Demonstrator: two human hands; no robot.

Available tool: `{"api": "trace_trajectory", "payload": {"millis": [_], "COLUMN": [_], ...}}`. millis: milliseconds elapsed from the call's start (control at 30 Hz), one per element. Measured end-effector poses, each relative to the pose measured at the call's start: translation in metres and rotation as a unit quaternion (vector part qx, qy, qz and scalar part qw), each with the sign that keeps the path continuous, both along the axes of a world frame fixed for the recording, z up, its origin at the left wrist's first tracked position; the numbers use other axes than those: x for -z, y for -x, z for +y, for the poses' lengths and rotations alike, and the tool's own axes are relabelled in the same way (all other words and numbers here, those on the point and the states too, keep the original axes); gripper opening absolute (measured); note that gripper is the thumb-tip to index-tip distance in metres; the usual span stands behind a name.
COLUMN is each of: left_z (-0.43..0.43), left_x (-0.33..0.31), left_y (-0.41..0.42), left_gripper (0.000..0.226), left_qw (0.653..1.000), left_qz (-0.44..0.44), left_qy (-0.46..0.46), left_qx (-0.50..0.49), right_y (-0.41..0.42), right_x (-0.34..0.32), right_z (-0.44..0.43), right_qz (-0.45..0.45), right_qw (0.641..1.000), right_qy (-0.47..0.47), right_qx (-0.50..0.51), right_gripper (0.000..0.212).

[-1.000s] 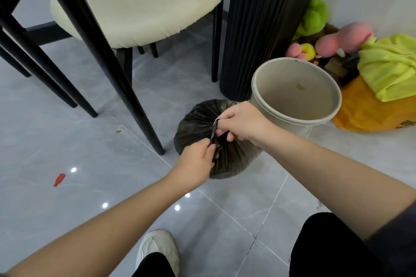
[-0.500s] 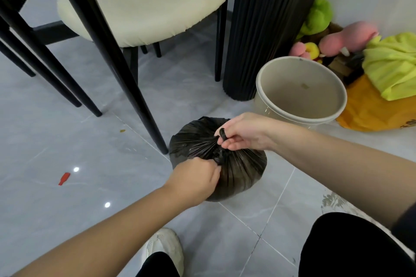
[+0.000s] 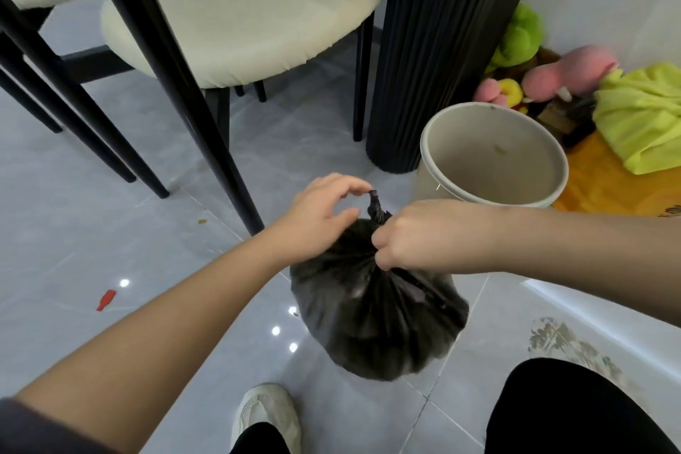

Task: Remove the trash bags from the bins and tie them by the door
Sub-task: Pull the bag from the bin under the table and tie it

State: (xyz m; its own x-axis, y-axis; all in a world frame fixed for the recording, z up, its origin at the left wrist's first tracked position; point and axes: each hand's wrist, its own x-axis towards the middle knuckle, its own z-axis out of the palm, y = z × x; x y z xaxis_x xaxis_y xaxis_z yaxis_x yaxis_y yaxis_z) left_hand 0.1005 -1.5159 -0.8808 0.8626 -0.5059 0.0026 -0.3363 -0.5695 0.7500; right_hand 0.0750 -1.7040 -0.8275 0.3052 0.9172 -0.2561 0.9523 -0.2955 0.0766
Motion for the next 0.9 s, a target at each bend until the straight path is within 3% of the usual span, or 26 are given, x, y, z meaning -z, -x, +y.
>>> {"api": "trace_trajectory", "payload": {"millis": [133,300,433,533,733,900], "left_z": [-0.01,-0.008,-0.006,-0.006,-0.012,-0.018], "left_x": [-0.014,-0.015,-0.013,-0.009,-0.004,-0.004], "left_y": [-0.004,-0.002,0.003,0.008,0.018,0.028], "left_gripper": [0.035,0.034,0.022,0.011,0.03,0.026], "left_qw": [0.976,0.937,0.927,0.933,0.948,0.895], "left_qz": [0.196,0.331,0.346,0.337,0.304,0.412], "left_qy": [0.057,0.055,0.057,0.069,0.084,0.173], "left_qx": [0.081,0.097,0.133,0.104,0.037,0.006], "right_y": [-0.001,-0.004,-0.008,-0.01,-0.012,-0.004], "right_x": [0.007,0.01,0.014,0.016,0.019,0.028], "right_z": [-0.019,-0.028,-0.027,-0.027,-0.026,-0.021], "right_qz": [-0.021,-0.04,-0.024,-0.019,-0.016,0.005], "right_qw": [0.996,0.991,0.988,0.984,0.983,0.983], "right_qy": [-0.025,-0.052,-0.083,-0.104,-0.132,-0.124], "right_qx": [-0.085,-0.117,-0.129,-0.14,-0.125,-0.134], "right_gripper": [0.028,0.022,0.019,0.016,0.015,0.014]}}
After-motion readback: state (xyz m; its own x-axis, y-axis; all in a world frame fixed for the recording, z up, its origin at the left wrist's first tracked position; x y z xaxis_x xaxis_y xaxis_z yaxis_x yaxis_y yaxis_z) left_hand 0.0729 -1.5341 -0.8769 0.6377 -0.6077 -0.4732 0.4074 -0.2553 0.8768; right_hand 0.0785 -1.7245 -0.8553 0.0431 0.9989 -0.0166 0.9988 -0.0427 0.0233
